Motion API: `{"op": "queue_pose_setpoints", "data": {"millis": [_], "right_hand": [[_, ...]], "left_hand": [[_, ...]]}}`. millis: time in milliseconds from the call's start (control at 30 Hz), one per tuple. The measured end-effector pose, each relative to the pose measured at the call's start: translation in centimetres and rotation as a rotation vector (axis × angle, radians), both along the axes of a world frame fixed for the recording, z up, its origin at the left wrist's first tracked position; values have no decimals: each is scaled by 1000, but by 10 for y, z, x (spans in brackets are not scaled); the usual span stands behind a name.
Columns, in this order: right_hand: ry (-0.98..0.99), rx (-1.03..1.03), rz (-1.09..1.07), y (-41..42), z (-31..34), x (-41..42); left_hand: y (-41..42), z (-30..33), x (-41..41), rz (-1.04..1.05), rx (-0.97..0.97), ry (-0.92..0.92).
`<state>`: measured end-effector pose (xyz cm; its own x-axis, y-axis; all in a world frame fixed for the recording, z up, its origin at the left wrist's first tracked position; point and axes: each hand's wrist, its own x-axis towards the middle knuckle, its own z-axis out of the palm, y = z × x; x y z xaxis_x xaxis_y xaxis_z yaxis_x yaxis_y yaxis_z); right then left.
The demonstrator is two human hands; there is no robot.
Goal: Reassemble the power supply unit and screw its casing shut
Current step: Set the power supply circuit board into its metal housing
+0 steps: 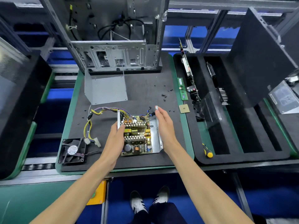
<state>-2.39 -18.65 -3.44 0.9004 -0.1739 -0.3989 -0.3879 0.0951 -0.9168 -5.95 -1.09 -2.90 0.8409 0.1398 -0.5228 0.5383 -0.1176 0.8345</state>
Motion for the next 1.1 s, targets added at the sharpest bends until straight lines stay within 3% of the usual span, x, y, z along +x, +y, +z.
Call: {"op": "queue_pose_setpoints", "data": {"millis": [367, 433, 500, 567, 600, 700, 767, 867, 1100], "right_hand": [[15, 4, 38, 12, -1, 23], [12, -15, 53, 13, 0, 21], [-13, -27, 57, 13, 0, 17], [-26, -18, 43, 14, -1, 13], [-21, -11, 29, 14, -1, 11], [-8, -1, -22, 15, -3, 8], [-17, -4, -34, 16, -2, 8], [-22, 6, -16, 16, -1, 7], [-21, 27, -5, 15, 2, 7]], "left_hand": [[16, 8, 23, -60, 83, 30], [21, 13, 20, -90, 362, -128], [22, 25, 16, -115, 664, -480], [24, 37, 20, -329, 776, -742], [25, 40, 24, -499, 806, -784], [24, 35, 36, -983, 1078, -639], [20, 28, 39, -1116, 1237, -558], [18, 22, 47, -1098, 1268, -595], [24, 25, 60, -1045, 1143, -593]]}}
